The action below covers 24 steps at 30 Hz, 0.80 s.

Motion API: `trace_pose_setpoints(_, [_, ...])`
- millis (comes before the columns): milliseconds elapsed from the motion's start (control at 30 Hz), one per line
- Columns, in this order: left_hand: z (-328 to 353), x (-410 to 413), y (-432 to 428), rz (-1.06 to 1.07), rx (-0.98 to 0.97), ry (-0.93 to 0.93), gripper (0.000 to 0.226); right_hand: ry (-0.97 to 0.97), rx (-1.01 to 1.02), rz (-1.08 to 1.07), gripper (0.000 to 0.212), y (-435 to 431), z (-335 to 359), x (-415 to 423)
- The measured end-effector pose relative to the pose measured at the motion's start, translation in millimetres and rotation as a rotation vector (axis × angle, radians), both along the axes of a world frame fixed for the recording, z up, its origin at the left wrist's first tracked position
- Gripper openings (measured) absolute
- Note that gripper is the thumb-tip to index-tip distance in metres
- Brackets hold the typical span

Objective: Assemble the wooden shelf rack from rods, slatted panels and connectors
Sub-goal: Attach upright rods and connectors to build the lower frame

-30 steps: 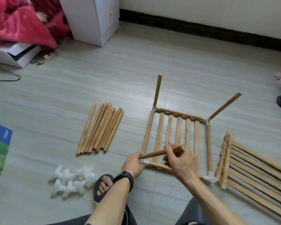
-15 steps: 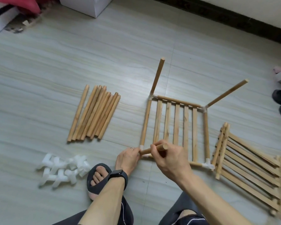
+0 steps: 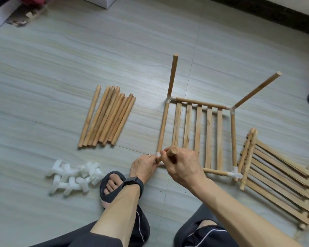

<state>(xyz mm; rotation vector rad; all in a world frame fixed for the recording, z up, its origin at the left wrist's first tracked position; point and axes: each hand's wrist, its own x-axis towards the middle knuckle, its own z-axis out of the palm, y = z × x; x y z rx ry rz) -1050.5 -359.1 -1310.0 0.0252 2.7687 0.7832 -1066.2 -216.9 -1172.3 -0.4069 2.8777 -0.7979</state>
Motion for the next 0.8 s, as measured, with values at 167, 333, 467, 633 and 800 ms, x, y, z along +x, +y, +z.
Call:
trace_pose_setpoints(167, [18.5,-3.1,-0.8,0.006,-0.004,-0.070,0.025,-0.068,0.095,0.073,0.046,-11.0,8.2,-0.7])
trace_pose_setpoints(333, [31.8,-2.0,-2.6,-0.032,-0.110,-0.061,0.037,-0.133,0.086,0.017,0.038,-14.2,15.5,0.5])
trace_pose_setpoints(467, [38.7,-8.8,-9.8,-0.055,-0.140,-0.036,0.024,-0.223,-0.135,-0.042,0.035,-3.0,5.1,6.2])
trace_pose_setpoints(633, [41.9,-40.7,-48.1,-0.097,-0.340,-0.116,0.030,-0.400,0.112,-0.137,0.072,33.8,-44.7,11.4])
trace_pose_setpoints(800, [24.5,-71.6,-86.8,0.108,-0.503,-0.164,0.035,-0.722,0.454,-0.034,0.082,45.6,-105.3,8.3])
